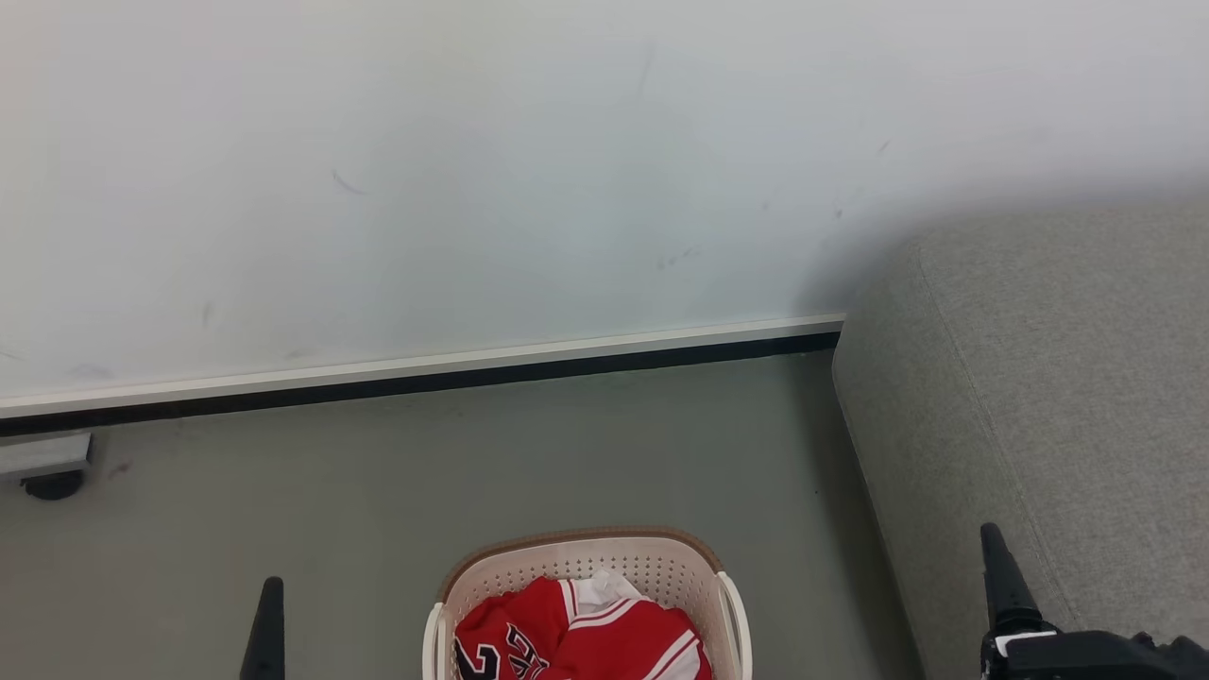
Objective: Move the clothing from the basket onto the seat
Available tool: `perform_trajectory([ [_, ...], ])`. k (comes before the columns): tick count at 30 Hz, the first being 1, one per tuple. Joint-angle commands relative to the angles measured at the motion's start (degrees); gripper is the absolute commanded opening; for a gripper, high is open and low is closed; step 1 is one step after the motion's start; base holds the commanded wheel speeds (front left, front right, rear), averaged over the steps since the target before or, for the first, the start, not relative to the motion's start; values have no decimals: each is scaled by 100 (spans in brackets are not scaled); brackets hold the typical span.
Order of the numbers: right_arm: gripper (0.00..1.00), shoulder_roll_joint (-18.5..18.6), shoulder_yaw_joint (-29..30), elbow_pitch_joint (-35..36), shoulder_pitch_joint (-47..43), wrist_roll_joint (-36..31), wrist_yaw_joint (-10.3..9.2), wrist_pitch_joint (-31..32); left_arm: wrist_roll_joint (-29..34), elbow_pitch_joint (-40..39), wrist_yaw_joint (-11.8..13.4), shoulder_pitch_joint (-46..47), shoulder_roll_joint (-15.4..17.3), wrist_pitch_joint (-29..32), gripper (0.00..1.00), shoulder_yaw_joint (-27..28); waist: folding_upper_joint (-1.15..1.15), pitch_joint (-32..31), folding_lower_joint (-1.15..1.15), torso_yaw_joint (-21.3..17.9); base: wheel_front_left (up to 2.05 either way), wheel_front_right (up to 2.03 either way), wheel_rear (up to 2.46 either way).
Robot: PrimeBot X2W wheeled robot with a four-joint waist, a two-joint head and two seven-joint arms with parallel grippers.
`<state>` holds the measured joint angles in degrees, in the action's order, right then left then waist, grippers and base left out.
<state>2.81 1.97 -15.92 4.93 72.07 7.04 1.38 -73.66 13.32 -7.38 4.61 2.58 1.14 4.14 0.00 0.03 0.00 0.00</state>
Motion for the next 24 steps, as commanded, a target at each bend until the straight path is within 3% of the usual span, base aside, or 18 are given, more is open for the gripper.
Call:
perform_trajectory([
  [1, 100, 72, -123, 130, 40, -349, 23, -76, 344, -193, -4, 27, 21, -74, 100, -43, 0, -1, 0, 1, 0, 0, 0],
  [9, 100, 206, -619, 209, 34, -1391, 27, -264, 1420, -398, -5, -67, 44, -260, 100, -233, 0, -11, 0, 6, 0, 0, 0],
  [24, 100, 298, -1160, 412, -8, -2414, 35, -574, 2874, -789, 38, -215, 34, -566, 100, -406, 0, -39, 0, 4, 0, 0, 0],
])
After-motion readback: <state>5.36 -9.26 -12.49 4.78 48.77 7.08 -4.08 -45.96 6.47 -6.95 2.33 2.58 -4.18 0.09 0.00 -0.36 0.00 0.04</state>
